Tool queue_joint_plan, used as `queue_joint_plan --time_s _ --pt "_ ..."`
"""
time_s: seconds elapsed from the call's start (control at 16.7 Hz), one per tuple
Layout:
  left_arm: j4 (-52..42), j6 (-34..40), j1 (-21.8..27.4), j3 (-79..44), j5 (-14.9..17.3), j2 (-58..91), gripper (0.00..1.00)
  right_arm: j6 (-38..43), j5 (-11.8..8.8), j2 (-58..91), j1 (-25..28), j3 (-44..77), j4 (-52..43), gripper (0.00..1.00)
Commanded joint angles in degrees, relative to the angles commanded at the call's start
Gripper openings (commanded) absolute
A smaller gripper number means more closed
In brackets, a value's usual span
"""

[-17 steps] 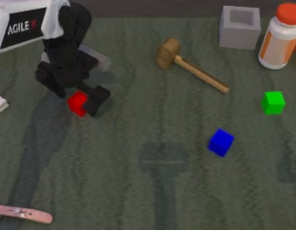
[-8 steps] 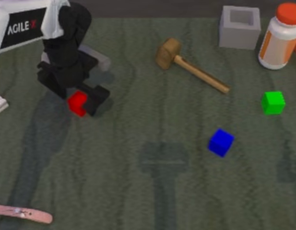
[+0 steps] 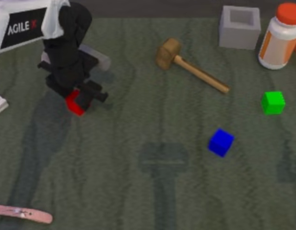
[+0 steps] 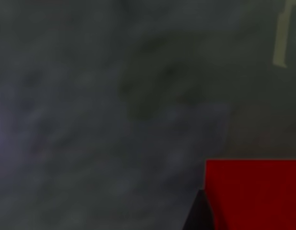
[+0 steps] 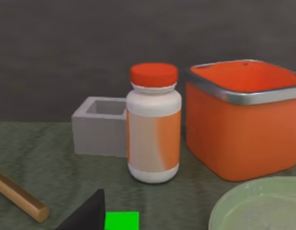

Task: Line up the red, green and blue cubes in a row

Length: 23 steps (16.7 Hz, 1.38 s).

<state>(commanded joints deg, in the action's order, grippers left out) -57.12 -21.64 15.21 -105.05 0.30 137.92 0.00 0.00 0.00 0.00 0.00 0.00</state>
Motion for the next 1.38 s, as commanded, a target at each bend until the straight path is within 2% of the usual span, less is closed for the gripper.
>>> queue_joint_plan --time_s 0.54,0.96,1.38 --pt "-0.91 0.37 0.08 -0.71 0.72 -2.09 0.0 0.0 0.0 0.0 0.0 0.0 0.0 1.0" --pt "-13.54 0.4 -0.81 -10.33 0.68 -4.67 0.0 0.0 0.0 0.0 0.0 0.0 0.0 1.0" --pt "-14.28 1.09 -0.25 -10.68 0.61 -5.37 0.0 0.0 0.0 0.0 0.0 0.0 0.0 1.0"
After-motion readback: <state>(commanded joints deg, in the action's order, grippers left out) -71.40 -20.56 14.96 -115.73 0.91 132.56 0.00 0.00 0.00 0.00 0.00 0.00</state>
